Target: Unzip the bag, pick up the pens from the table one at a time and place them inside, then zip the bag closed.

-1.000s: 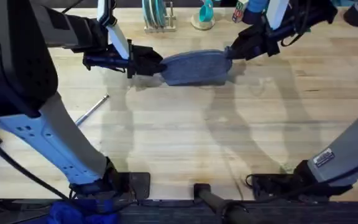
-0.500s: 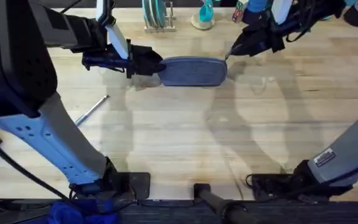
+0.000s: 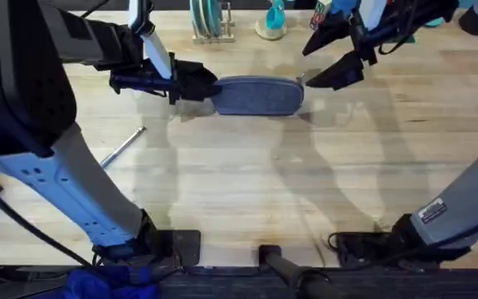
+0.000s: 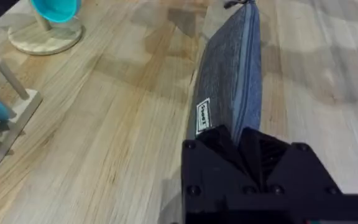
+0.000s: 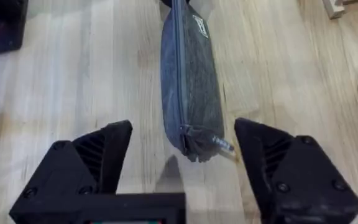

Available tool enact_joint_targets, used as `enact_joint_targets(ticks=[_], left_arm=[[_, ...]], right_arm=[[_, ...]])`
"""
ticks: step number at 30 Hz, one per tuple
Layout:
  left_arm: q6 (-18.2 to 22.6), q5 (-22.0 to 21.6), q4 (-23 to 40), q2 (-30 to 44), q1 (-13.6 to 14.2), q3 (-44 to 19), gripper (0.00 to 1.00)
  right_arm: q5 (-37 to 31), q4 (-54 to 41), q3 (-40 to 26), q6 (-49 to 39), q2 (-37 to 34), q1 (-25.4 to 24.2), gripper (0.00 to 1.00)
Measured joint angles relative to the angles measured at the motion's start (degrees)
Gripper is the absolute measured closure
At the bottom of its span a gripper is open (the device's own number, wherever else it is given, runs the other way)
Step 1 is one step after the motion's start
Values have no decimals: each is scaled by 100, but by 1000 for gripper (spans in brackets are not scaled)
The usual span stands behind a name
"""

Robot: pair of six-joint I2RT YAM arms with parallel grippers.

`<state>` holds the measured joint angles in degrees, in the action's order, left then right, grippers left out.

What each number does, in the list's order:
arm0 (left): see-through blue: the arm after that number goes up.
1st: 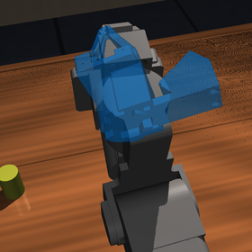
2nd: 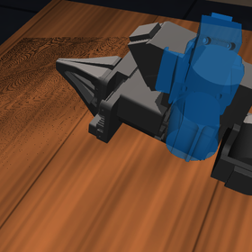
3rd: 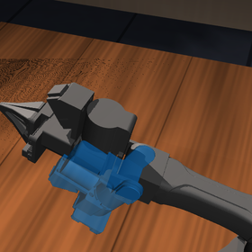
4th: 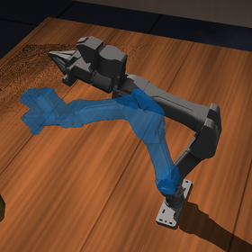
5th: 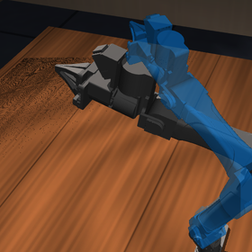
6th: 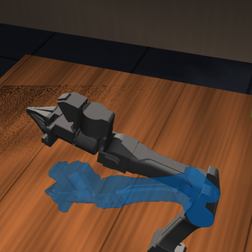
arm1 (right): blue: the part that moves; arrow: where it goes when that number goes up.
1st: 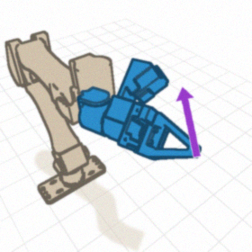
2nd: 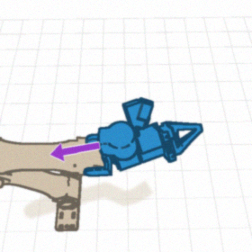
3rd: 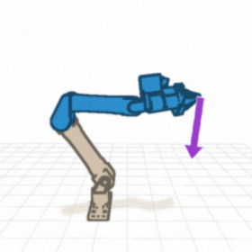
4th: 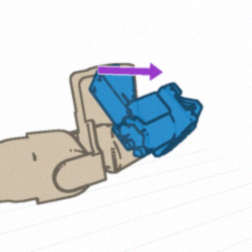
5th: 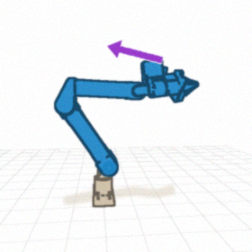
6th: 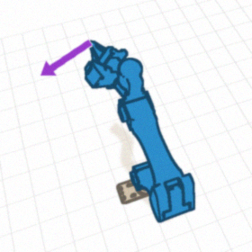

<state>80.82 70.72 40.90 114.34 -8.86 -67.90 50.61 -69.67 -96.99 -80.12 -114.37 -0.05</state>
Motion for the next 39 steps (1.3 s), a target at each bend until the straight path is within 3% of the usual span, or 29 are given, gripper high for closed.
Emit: enact_joint_targets(ticks=[10,22,29,39], left_arm=[[1,0,0,0,0,0,961],[0,0,0,0,0,0,961],[0,0,1,0,0,0,961],[0,0,3,0,0,0,961]], right_arm=[[3,-2,-27,86,0,0,5],[-99,-22,-503,955,79,0,5],[-208,-22,-991,2253,79,0,6],[-1328,51,-1388,4712,90,35,5]])
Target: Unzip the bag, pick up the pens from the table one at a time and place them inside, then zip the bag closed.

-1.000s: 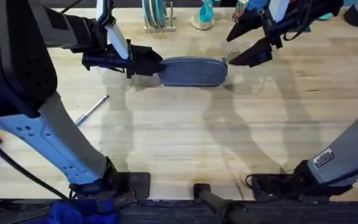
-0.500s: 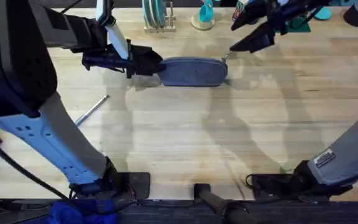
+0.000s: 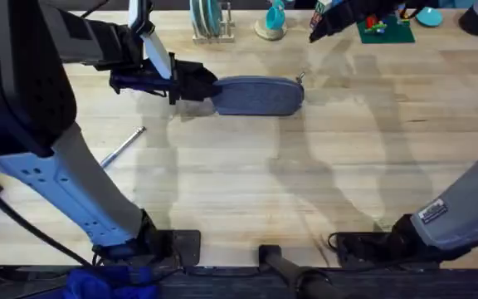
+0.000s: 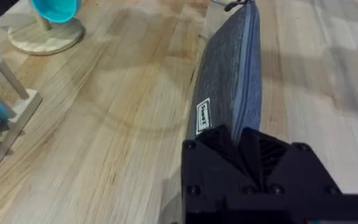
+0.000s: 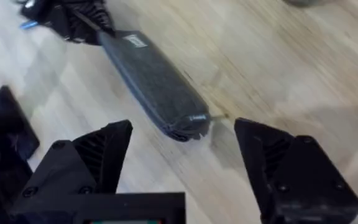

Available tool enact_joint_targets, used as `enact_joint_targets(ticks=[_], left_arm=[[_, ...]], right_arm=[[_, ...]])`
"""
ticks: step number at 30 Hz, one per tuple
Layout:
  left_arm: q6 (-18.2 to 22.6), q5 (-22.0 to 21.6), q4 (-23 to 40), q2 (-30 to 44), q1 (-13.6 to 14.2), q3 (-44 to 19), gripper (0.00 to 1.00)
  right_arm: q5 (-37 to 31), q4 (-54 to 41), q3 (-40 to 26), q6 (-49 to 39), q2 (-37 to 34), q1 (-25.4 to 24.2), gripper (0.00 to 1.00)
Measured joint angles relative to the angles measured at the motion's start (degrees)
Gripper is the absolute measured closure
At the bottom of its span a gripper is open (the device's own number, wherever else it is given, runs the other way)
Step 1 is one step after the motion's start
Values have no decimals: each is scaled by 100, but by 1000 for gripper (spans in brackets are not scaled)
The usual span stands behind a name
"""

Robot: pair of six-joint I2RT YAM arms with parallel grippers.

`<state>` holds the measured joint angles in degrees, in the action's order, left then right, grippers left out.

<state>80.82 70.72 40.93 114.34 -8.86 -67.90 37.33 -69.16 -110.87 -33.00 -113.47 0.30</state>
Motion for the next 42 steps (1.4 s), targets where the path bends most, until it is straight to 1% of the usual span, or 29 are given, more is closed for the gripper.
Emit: enact_joint_targets(ticks=[7,15,18,22,25,29,34,42], left_arm=[[1,0,4,0,0,0,961],[0,0,62,0,0,0,962],[3,0,123,0,0,0,962],[4,0,190,0,-2,0,962],[4,0,192,0,-2,-2,962],[4,0,195,0,-2,-2,962],[4,0,195,0,-2,-2,961],[4,0,195,0,-2,-4,962]], right_arm=[[-949,39,0,1081,228,152,5],[-1843,30,-8,1994,832,376,5],[-2217,-17,-19,2468,1019,469,5],[-2773,-616,-72,3092,1101,649,5],[-3054,-940,-72,3328,1097,764,5],[-3111,-956,-72,3493,1097,843,4],[-2723,-973,-72,3664,1097,848,6],[-2457,-975,-72,4806,1097,859,6]])
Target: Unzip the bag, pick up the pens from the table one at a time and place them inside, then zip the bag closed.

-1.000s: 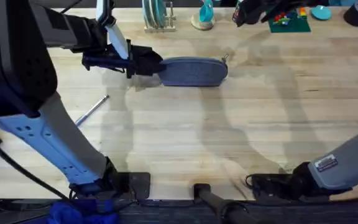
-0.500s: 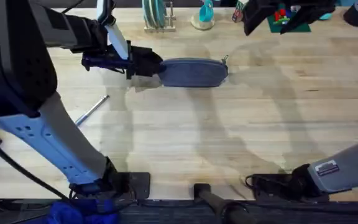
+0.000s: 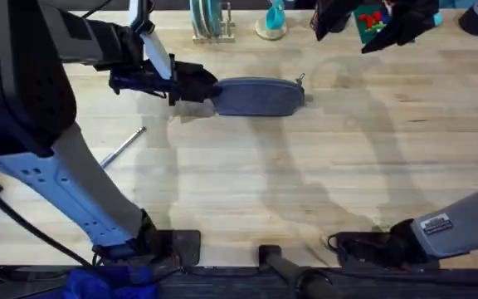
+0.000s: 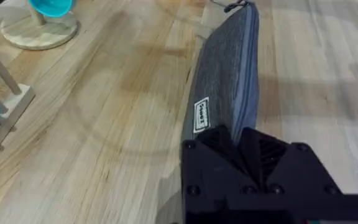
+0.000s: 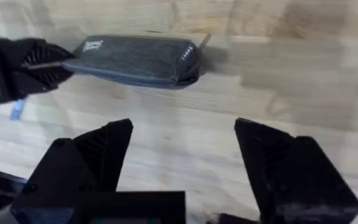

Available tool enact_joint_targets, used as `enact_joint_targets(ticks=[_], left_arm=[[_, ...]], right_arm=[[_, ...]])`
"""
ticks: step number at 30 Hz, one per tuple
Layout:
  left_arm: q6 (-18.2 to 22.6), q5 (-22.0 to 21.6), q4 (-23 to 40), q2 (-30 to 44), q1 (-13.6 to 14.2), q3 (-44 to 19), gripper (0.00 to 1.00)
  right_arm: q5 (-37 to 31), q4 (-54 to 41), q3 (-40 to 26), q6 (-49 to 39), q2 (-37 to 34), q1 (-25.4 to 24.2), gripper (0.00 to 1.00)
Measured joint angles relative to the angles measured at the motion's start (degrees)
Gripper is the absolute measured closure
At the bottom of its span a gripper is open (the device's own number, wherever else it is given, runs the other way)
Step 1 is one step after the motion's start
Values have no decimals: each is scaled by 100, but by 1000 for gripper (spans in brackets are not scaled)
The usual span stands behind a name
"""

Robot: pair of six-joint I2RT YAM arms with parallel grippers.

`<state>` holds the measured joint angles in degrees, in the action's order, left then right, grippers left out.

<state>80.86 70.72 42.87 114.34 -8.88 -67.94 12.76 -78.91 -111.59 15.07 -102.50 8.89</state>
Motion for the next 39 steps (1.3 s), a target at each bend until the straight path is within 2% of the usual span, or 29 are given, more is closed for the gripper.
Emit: enact_joint_targets(ticks=[7,18,39], left_arm=[[0,0,0,0,0,0,962],[0,-1,0,0,0,0,962],[0,0,0,0,0,0,962]], right_arm=[[43,11,0,599,0,97,5],[61,137,0,1003,-39,272,5],[61,308,0,1502,-949,321,6]])
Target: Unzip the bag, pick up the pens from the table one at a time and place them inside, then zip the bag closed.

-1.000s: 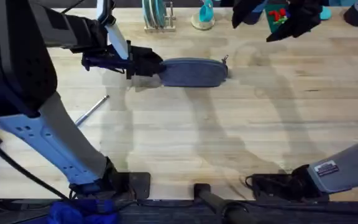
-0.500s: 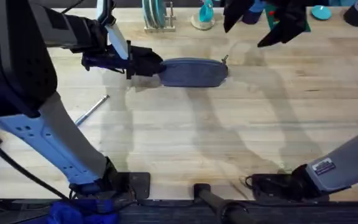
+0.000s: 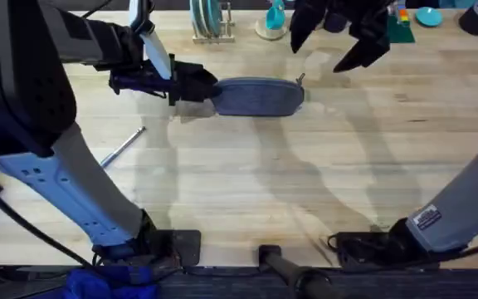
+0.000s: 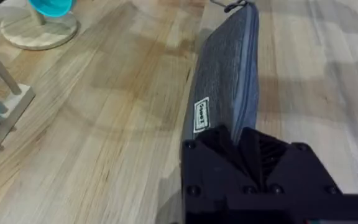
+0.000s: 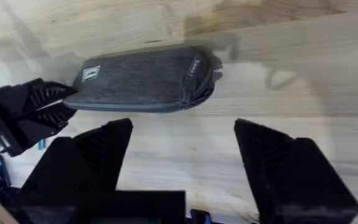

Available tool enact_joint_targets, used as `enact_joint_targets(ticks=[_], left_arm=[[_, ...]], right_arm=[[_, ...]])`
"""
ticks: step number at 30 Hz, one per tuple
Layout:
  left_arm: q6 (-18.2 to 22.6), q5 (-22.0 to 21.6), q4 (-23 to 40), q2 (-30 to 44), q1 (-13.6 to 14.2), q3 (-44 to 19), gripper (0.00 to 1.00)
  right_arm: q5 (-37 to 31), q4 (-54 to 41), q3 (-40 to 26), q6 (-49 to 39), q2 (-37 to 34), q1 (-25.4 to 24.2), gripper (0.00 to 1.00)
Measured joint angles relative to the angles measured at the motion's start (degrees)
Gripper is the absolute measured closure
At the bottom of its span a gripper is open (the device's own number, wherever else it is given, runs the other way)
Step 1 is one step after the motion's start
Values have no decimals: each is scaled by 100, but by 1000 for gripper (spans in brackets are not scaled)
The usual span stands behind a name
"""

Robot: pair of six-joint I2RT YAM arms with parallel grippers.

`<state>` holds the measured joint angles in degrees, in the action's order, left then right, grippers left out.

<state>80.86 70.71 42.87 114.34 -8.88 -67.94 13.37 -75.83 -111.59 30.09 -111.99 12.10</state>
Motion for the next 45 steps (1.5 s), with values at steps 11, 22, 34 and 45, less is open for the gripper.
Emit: enact_joint_targets(ticks=[11,22,34,45], left_arm=[[0,-1,0,0,0,0,962],[0,1,0,0,0,0,962],[0,1,2,0,0,0,961],[0,1,2,0,0,0,962]], right_arm=[[211,192,0,41,-436,15,26],[297,208,0,63,-692,77,40],[302,227,0,104,-970,195,95],[302,201,0,118,-1037,199,127]])
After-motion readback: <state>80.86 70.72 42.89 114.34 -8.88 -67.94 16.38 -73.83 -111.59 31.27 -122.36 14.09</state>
